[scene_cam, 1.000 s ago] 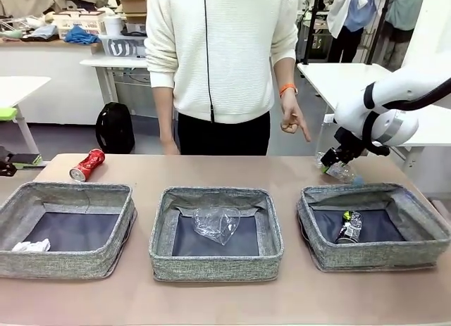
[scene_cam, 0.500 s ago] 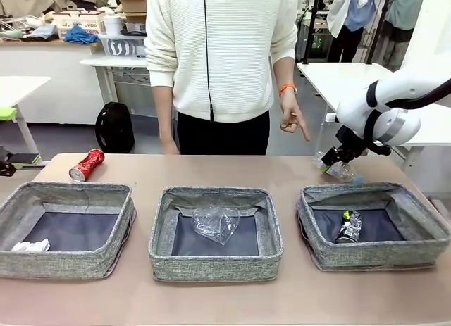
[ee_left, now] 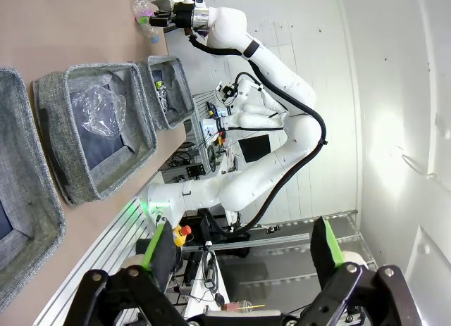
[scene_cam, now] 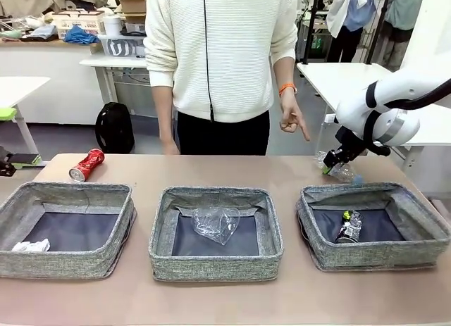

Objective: Sort the waste into the appropriate baskets.
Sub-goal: Pick up the waste item pointed out by the person.

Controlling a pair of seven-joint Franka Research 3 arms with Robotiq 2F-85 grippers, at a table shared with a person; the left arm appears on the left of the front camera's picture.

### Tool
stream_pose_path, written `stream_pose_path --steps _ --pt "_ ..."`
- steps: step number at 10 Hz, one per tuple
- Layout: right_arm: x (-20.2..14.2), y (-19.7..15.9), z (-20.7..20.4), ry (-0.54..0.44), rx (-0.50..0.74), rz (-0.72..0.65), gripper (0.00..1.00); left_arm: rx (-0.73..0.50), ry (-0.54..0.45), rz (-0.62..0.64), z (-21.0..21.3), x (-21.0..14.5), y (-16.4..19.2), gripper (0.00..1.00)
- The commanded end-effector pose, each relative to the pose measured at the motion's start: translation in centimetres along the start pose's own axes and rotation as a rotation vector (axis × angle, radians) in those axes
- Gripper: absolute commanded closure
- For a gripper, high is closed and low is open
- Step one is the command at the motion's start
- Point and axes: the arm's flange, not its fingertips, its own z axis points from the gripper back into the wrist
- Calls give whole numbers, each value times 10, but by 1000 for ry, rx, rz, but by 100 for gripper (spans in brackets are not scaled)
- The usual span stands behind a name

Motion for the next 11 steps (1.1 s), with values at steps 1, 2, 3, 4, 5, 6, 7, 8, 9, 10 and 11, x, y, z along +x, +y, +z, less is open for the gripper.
stream_pose_path --steps 1,2,3,4,5,6,7,8,9,10,11 --pt "-2 -4 -2 1 -17 5 85 -3 -8 -18 -2 0 -2 0" --pt "-3 -5 -2 2 -23 -6 96 -3 -8 -18 -2 0 -2 0" --pt "-4 -6 -2 5 -19 -8 100 -3 -8 -18 -2 0 -2 0" --pt "-4 -6 -3 4 -15 -22 100 -3 -8 -18 -2 0 -2 0" --pt "-4 -6 -1 0 -2 -34 100 -3 -8 -18 -2 0 -2 0" --pt "-5 -8 2 -1 -19 -37 100 -3 -8 -18 -2 0 -2 0" --pt "-4 -10 6 -1 -32 -40 100 -3 -8 -18 -2 0 -2 0" --pt "-4 -12 11 5 -49 -54 100 -3 -8 -18 -2 0 -2 0" --pt "-1 -10 28 -12 -47 -104 100 -3 -8 -18 -2 0 -2 0" --pt "6 0 75 -32 -124 -236 100 -3 -8 -18 -2 0 -2 0" --pt "6 17 127 24 -140 -372 100 -3 -8 -18 -2 0 -2 0"
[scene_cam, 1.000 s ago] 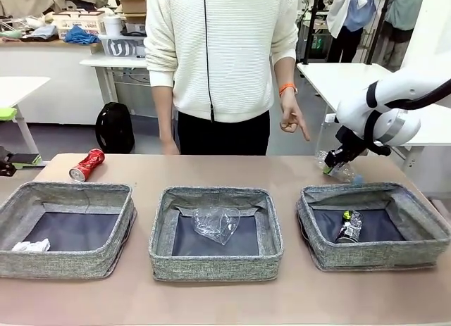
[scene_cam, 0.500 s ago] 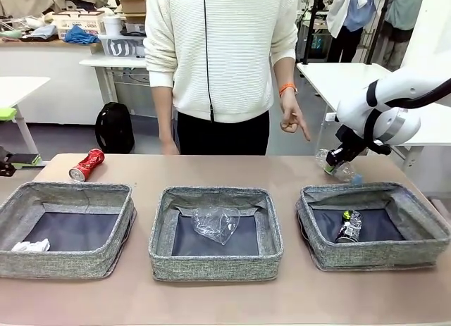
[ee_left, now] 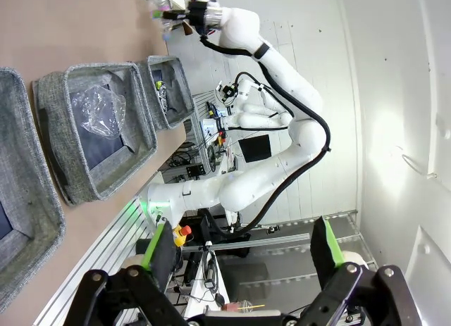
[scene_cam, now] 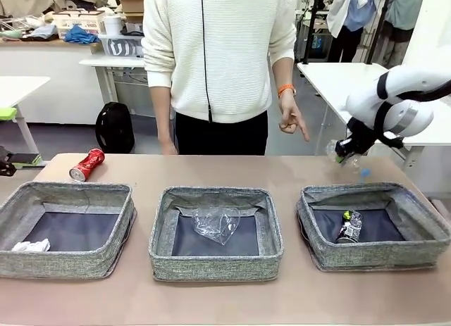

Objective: Sort the waste into the appropriate baskets.
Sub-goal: Pick up the waste item pointed out by the person.

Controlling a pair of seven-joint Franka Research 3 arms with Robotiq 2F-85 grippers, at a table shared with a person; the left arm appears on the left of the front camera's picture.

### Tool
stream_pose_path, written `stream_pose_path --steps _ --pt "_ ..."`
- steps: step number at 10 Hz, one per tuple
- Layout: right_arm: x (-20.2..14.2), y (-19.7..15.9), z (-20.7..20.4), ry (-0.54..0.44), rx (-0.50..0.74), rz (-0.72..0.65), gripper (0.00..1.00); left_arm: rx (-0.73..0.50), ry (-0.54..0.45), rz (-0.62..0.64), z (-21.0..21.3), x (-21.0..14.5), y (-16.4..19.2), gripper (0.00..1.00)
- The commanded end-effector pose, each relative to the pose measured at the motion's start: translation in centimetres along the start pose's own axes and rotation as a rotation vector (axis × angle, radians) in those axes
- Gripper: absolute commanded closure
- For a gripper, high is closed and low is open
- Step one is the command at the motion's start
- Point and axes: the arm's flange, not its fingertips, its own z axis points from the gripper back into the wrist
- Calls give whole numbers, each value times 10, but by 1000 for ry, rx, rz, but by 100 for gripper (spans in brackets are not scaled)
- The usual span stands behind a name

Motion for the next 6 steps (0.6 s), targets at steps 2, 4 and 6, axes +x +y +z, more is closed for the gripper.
stream_pose_path --steps 2,4,6 --pt "-21 53 130 -16 -55 -293 100 -3 -8 -17 -2 0 -2 0" --pt "-62 88 154 16 -32 -297 100 -3 -8 -17 -2 0 -2 0" --pt "-40 67 167 4 -29 -306 100 -3 -8 -17 -2 0 -2 0"
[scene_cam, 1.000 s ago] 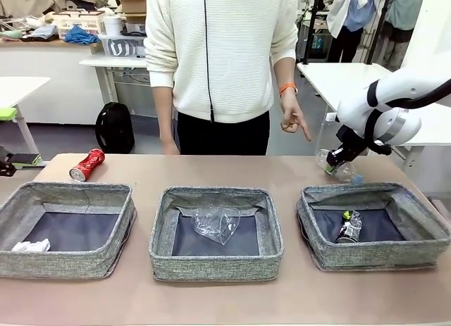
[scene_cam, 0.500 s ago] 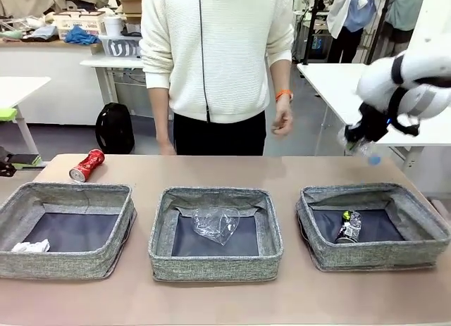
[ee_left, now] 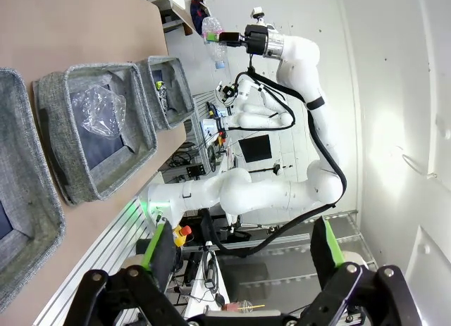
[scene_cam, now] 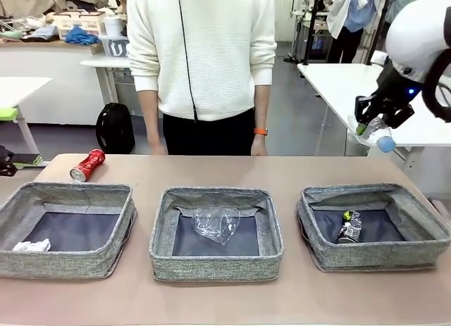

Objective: Sort the waste into the appropriate baskets.
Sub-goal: Pick up the waste item pointed out by the person.

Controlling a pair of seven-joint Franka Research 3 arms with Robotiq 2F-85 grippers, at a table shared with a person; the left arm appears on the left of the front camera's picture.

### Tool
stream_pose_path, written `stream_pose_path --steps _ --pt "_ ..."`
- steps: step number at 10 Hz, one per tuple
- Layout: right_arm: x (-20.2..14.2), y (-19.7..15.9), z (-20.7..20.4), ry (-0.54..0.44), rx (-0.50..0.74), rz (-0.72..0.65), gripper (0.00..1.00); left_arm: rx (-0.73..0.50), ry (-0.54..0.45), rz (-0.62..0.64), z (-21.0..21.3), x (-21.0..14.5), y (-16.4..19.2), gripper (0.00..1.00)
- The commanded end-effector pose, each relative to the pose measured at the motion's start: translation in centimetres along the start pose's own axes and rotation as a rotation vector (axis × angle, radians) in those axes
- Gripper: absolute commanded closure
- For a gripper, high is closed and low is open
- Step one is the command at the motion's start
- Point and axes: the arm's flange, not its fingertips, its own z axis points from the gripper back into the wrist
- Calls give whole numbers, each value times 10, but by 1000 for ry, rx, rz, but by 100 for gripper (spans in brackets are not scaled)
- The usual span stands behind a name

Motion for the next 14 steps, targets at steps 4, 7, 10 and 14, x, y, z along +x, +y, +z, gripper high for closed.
stream_pose_path --steps 4,7,10,14 --pt "29 -18 2 -19 -5 -29 100 -4 -7 -17 -2 0 -2 0" --pt "33 -10 9 12 -56 -52 78 -4 -7 -17 -2 0 -2 0" --pt "61 108 38 69 -206 -122 78 -4 -7 -17 -2 0 -2 0" --pt "54 270 79 111 -476 -189 78 -4 -7 -17 -2 0 -2 0"
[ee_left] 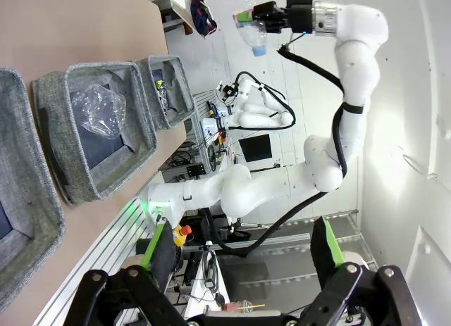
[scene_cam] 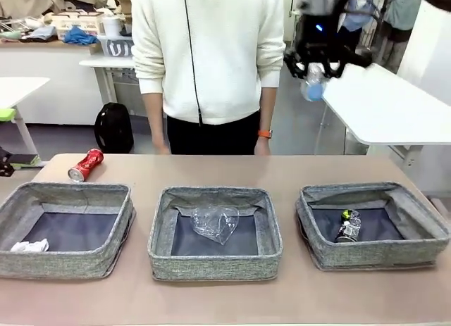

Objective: Sort the waste into the appropriate baskets.
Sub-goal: Pick up the waste item pointed out by the person.

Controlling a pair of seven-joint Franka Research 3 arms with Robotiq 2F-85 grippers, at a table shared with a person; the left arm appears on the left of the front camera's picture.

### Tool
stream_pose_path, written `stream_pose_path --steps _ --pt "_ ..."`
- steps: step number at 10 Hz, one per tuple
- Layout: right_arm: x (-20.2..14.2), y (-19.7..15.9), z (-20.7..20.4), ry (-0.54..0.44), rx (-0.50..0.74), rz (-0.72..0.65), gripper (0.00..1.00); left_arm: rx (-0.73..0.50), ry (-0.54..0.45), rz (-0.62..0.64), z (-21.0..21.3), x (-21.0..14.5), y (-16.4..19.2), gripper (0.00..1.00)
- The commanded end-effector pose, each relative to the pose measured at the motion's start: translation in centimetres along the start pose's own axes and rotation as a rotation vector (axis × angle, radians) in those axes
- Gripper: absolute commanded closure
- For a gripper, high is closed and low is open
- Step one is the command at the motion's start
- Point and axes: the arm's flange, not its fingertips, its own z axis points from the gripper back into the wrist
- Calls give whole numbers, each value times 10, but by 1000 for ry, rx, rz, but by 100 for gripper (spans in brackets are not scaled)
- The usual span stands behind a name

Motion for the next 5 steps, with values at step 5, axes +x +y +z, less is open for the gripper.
stream_pose_path --steps 5 --pt "-58 106 93 -30 -125 87 78 -5 -10 -17 -1 0 -2 0"
